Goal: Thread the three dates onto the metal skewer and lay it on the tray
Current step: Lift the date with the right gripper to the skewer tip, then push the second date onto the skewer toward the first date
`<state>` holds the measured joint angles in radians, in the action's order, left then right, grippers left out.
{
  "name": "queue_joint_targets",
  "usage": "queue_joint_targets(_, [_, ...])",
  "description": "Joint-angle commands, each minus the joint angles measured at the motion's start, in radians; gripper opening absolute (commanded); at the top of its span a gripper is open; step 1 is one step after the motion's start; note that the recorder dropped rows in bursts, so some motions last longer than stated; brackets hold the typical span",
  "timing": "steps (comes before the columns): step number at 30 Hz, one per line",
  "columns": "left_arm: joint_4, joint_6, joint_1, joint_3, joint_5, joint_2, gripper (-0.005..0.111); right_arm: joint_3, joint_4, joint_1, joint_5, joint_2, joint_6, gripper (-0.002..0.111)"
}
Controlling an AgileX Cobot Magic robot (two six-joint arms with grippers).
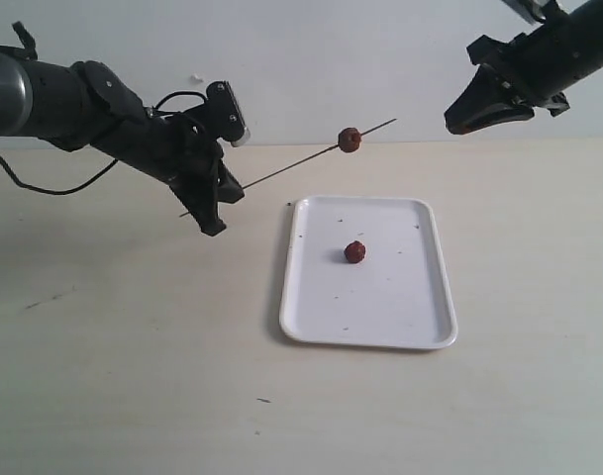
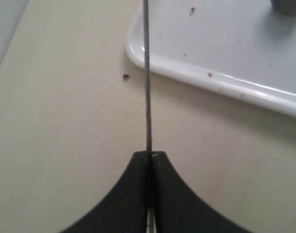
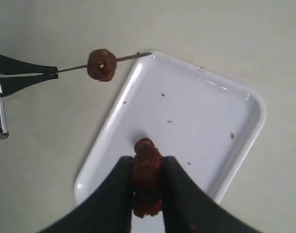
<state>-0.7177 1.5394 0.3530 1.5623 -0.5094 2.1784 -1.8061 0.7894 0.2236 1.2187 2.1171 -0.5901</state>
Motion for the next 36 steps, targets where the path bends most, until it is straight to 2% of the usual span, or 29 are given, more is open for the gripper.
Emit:
queue_joint_targets(1, [-0.061,0.056,0.008,-0.004,0.004,-0.006,0.0,-0.008,0.048,0.019,0.002,0.048,-0.042,0.02])
queue_joint_targets(10, [-0.09,0.106,0.011,-0.006,-0.012,-0.006,0.0,-0.008,0.163,0.021,0.002,0.092,-0.083,0.02])
queue_joint_targets(24, [-0.077,0.13,0.047,-0.006,-0.029,-0.006,0.0,-0.008,0.181,0.021,0.002,0.094,-0.09,0.02])
queue_joint_targets(36, [-0.062,0.134,0.05,-0.012,-0.04,-0.008,0.0,-0.008,0.183,0.039,0.002,0.094,-0.094,0.02])
